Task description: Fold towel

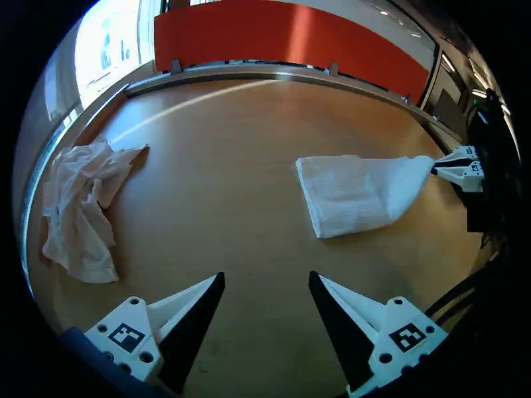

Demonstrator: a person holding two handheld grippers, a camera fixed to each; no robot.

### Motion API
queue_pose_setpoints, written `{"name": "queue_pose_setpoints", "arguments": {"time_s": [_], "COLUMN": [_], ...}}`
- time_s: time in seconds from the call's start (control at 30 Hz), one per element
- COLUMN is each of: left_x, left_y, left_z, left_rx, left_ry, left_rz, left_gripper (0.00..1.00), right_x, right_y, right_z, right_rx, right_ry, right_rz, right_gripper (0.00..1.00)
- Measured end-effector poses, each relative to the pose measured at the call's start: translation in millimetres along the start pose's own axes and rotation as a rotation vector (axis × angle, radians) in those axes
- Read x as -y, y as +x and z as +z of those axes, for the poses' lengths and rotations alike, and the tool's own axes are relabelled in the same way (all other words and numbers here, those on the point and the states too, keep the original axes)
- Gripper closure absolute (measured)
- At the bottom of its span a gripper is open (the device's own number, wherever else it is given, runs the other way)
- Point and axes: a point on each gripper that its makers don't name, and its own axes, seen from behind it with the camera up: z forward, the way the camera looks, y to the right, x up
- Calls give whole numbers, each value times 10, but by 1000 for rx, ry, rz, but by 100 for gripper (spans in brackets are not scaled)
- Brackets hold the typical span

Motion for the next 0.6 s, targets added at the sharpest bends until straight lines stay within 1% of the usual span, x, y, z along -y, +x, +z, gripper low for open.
{"name": "queue_pose_setpoints", "arguments": {"time_s": [0.2, 0.47, 0.6], "left_x": [-7, 11, 40], "left_y": [22, 31, 42], "left_z": [-38, -95, -149], "left_rx": [-8, -17, -25], "left_ry": [-2, -7, -9], "left_rz": [-5, -11, -24], "left_gripper": [7, 6, 7], "right_x": [76, 222, 359], "right_y": [393, 551, 652], "right_z": [-33, 12, 95], "right_rx": [-47, -46, -48], "right_ry": [17, 46, 75], "right_rz": [-50, -94, -114], "right_gripper": [96, 96, 96]}}
